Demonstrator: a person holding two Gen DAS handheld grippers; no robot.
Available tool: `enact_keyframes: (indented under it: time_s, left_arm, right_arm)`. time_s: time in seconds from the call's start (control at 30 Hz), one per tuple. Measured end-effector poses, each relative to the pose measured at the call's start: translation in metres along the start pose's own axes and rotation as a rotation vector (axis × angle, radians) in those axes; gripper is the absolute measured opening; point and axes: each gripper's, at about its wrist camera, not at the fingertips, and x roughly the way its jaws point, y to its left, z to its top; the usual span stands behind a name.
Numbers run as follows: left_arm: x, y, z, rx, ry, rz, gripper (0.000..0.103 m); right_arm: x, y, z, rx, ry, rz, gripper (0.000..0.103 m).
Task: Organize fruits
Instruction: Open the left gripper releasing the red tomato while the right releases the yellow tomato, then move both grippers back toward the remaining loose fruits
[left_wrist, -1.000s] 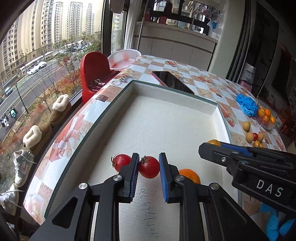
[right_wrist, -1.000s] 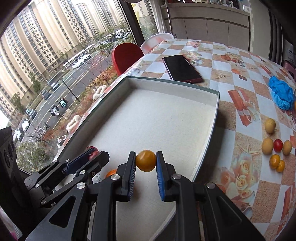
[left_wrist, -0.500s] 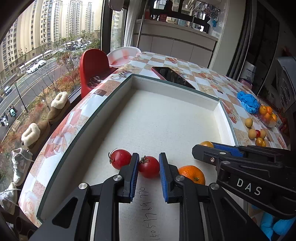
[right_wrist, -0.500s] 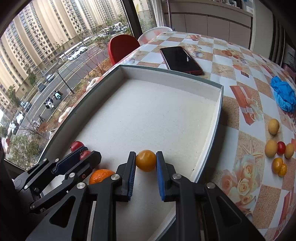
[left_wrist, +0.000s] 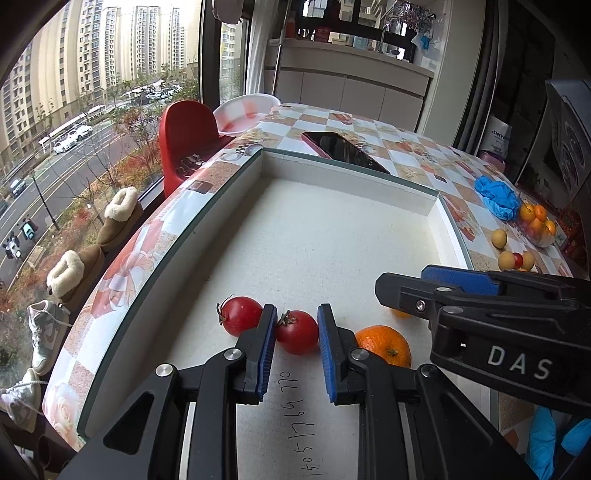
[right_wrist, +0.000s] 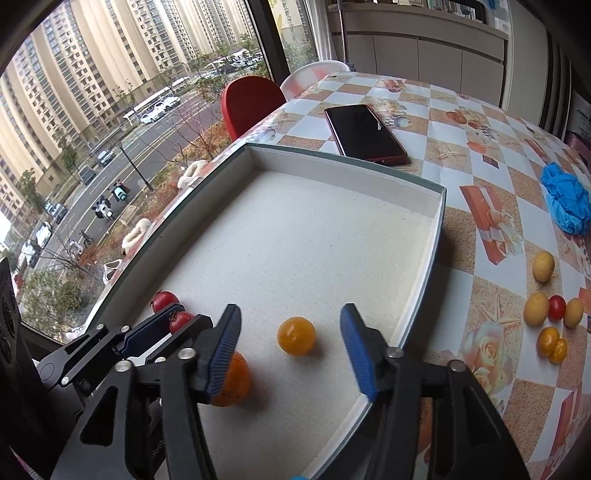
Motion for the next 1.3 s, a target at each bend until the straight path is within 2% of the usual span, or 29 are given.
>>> enact_keyframes:
  time_s: [0.03, 0.07, 0.1, 0.13, 0.17, 0.23, 0.4, 0.63, 0.9, 1.07, 1.17, 1.3]
  left_arm:
    - [-0.001, 0.000, 0.000, 0.001, -0.004, 0.006, 0.034]
    - [-0.002, -0.001, 0.001, -0.003, -0.014, 0.013, 0.058]
    - [-0.006, 0.000, 0.001, -0.012, -0.033, 0.018, 0.075]
    - [-0.011, 0.001, 0.001, -0.023, -0.063, 0.021, 0.100]
    - [-0.018, 0.002, 0.001, -0.034, -0.104, 0.025, 0.102]
    - [-0.023, -0.002, 0.003, -0.019, -0.119, 0.021, 0.102]
    - [-0.028, -0.014, 0.008, 0.015, -0.103, 0.024, 0.102]
    - [-0.052, -0.043, 0.014, 0.055, -0.127, -0.030, 0.102]
    - [-0.078, -0.112, 0.008, 0.200, -0.140, -0.139, 0.102]
    - [-0.071, -0.163, -0.009, 0.289, -0.059, -0.186, 0.102]
    - [-0.051, -0.187, -0.022, 0.315, 0.019, -0.169, 0.102]
    - [-0.023, -0.204, -0.038, 0.304, 0.095, -0.133, 0.102]
  right_arm:
    - [-0.004, 0.000, 0.000, 0.000, -0.015, -0.003, 0.079]
    - [-0.008, 0.000, 0.001, 0.000, -0.027, -0.006, 0.081]
    - [-0.011, 0.000, 0.002, 0.001, -0.037, -0.008, 0.082]
    - [-0.015, -0.001, 0.002, 0.004, -0.047, -0.012, 0.086]
    - [-0.019, -0.003, 0.003, 0.010, -0.060, -0.016, 0.089]
    - [-0.028, -0.008, 0.004, 0.028, -0.085, -0.029, 0.103]
    - [-0.057, -0.032, -0.001, 0.089, -0.154, -0.070, 0.103]
    - [-0.096, -0.094, -0.020, 0.236, -0.199, -0.158, 0.103]
    - [-0.120, -0.192, -0.069, 0.491, -0.134, -0.314, 0.103]
    - [-0.125, -0.240, -0.106, 0.588, -0.083, -0.427, 0.103]
    - [-0.125, -0.260, -0.125, 0.615, -0.057, -0.479, 0.103]
    - [-0.128, -0.266, -0.135, 0.576, -0.082, -0.547, 0.103]
